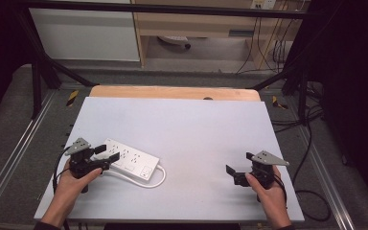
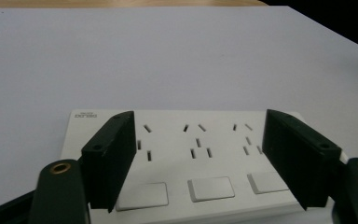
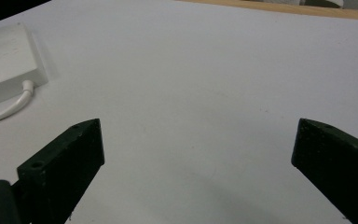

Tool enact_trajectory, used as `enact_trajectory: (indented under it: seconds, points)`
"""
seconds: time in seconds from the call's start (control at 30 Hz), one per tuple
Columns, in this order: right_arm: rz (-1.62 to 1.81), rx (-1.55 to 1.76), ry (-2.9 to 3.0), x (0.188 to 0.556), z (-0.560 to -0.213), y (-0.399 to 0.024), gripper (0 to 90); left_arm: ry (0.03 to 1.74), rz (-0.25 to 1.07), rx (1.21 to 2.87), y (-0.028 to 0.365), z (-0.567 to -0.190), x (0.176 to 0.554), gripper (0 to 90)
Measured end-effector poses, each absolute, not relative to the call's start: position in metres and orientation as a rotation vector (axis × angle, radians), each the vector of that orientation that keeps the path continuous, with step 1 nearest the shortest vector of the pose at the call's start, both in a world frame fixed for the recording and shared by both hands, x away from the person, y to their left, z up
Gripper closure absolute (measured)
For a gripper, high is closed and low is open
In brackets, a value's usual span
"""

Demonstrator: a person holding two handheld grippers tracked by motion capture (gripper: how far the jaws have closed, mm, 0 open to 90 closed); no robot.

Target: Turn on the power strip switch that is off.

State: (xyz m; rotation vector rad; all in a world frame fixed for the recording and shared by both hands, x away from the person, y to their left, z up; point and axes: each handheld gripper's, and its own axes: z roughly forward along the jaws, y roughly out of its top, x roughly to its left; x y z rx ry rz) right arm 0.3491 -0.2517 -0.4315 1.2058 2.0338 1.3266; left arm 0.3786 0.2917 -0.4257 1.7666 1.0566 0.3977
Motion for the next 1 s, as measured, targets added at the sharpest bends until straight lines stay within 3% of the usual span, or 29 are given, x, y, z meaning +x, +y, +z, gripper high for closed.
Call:
enact_trajectory:
  seconds: [0.33, 1.0]
  points:
    - [1.324, 1.208, 2.037, 0.349, -0.432, -0.252, 2.8, 1.026, 0.391, 1.73, 0.286, -0.422, 0.376, 8.6]
    - [1.326, 1.22, 2.031, 0.35, -0.432, -0.253, 2.7, 0.996, 0.438, 1.674, 0.302, -0.4, 0.349, 7.3]
